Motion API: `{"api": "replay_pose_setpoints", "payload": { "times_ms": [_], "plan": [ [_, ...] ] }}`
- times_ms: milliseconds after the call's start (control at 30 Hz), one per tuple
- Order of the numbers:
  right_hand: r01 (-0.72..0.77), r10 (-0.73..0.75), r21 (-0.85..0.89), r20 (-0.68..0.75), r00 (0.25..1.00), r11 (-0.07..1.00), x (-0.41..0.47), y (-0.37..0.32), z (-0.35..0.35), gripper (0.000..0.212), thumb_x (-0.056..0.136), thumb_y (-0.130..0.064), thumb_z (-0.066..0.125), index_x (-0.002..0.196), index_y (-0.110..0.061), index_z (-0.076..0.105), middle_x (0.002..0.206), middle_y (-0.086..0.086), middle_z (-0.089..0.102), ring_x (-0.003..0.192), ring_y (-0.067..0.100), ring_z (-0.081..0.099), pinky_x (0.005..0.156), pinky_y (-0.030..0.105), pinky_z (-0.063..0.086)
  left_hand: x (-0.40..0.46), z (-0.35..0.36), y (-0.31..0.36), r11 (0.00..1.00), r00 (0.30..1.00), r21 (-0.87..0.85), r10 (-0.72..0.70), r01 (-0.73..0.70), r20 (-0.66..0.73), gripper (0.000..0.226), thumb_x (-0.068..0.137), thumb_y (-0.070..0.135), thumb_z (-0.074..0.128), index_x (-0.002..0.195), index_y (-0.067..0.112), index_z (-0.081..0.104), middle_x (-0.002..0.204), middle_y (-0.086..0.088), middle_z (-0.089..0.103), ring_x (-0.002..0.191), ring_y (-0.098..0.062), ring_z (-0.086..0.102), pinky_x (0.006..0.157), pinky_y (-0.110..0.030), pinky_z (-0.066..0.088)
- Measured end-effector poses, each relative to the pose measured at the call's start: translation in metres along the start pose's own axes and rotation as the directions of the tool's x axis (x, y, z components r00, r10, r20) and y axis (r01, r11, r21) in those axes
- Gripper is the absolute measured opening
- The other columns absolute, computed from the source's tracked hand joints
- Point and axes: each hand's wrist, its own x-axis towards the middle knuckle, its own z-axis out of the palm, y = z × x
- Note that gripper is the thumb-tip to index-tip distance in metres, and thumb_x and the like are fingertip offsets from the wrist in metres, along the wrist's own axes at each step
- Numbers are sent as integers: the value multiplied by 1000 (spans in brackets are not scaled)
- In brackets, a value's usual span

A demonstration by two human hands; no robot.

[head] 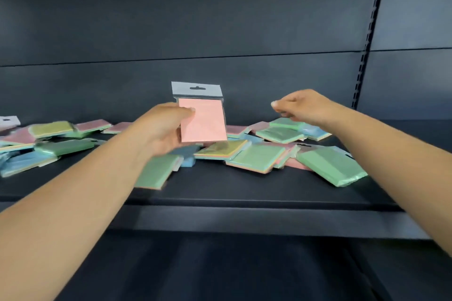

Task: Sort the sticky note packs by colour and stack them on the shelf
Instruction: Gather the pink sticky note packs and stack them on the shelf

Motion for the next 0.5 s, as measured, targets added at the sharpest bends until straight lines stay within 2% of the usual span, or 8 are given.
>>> {"api": "replay_pose_setpoints", "payload": {
  "times_ms": [67,167,267,333,400,500],
  "plan": [
    [0,6,-170,35,999,985,15,4,-1,41,91,-41,52,106,-6,66,111,8,64,108,24,57,96,32,41,20,7,2,1000,999,12,9,-10,38,20,97,2,40,88,11,55,84,-6,65,73,-18,63,56,-33,57],
    [23,33,-297,183,983,955,35,10,8,42,93,-44,47,124,-18,59,136,-3,52,127,17,45,102,26,31,45,16,-1,999,997,49,0,-4,80,19,97,3,40,91,12,55,89,-7,65,77,-20,62,73,-39,52],
    [31,113,-396,334,936,918,49,22,19,48,96,-47,35,137,-23,45,147,-8,38,137,15,33,115,30,20,63,21,-7,998,994,66,-14,6,110,19,98,5,40,91,15,54,89,-5,64,75,-18,61,65,-34,51],
    [18,157,-432,364,918,902,51,28,19,50,97,-47,30,140,-23,40,150,-7,34,139,16,30,114,30,19,72,23,-11,999,994,45,-23,18,110,19,98,5,39,90,15,54,89,-5,63,72,-17,60,62,-31,49],
    [-22,190,-442,340,921,897,50,31,15,52,96,-49,30,141,-25,40,149,-7,35,137,16,31,106,26,24,78,25,-15,1000,996,8,-30,30,86,17,98,5,40,97,13,55,95,-7,63,73,-17,60,63,-31,49],
    [-13,208,-550,294,933,835,59,33,11,50,96,-49,30,127,-20,56,136,-1,51,126,19,44,99,25,30,84,27,-18,1000,997,7,-10,9,83,21,97,5,40,114,12,52,105,-9,61,73,-16,58,60,-30,49]
  ]
}}
